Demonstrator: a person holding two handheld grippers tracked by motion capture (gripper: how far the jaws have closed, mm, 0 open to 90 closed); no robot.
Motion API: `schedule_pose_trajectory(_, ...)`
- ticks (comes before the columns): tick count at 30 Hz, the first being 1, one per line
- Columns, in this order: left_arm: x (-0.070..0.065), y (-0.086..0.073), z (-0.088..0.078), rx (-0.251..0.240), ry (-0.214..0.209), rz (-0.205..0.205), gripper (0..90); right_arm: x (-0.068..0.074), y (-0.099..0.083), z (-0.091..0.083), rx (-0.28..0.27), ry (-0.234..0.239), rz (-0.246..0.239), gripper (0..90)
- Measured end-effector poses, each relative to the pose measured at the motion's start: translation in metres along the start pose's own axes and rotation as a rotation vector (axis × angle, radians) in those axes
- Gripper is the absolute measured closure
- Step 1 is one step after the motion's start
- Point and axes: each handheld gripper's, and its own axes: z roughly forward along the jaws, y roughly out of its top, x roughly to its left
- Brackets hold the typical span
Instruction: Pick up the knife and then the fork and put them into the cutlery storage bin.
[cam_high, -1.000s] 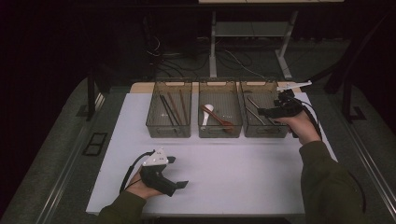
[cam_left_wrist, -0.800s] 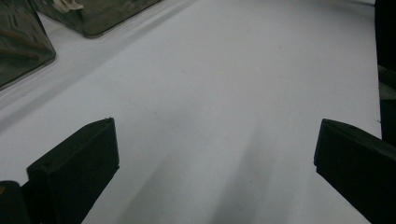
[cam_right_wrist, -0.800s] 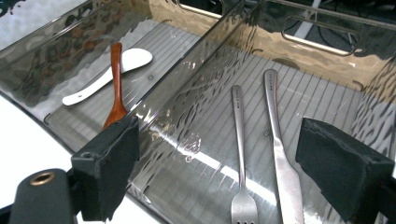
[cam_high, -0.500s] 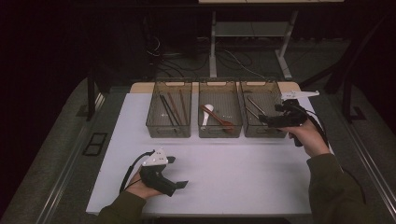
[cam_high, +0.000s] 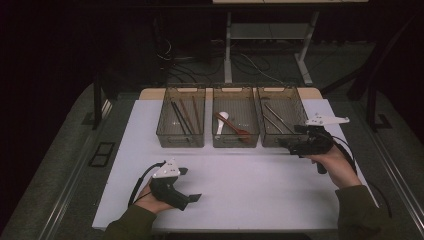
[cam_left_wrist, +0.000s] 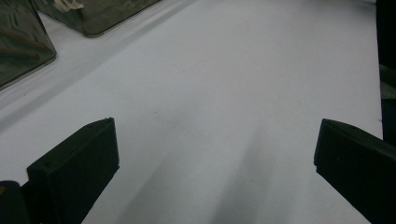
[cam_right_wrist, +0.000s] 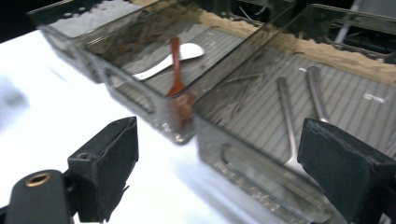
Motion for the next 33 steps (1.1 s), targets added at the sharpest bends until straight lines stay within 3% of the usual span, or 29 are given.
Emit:
schedule_pose_trajectory(6,0.000,0.000,0.000,0.000,0.003,0.003,0.0,0.014,-0.016,-0.010,-0.034,0.030,-0.028,12.7)
schedule_pose_trajectory(17,-0.001,0.000,-0.001,-0.001,0.004,0.004,0.0,0.026,-0.052,-0.015,-0.014,0.022,-0.022,12.7)
schedule_pose_trajectory(33,-0.001,0.000,-0.001,-0.001,0.007,0.004,0.0,0.041,-0.088,-0.023,0.033,0.034,-0.032,12.7)
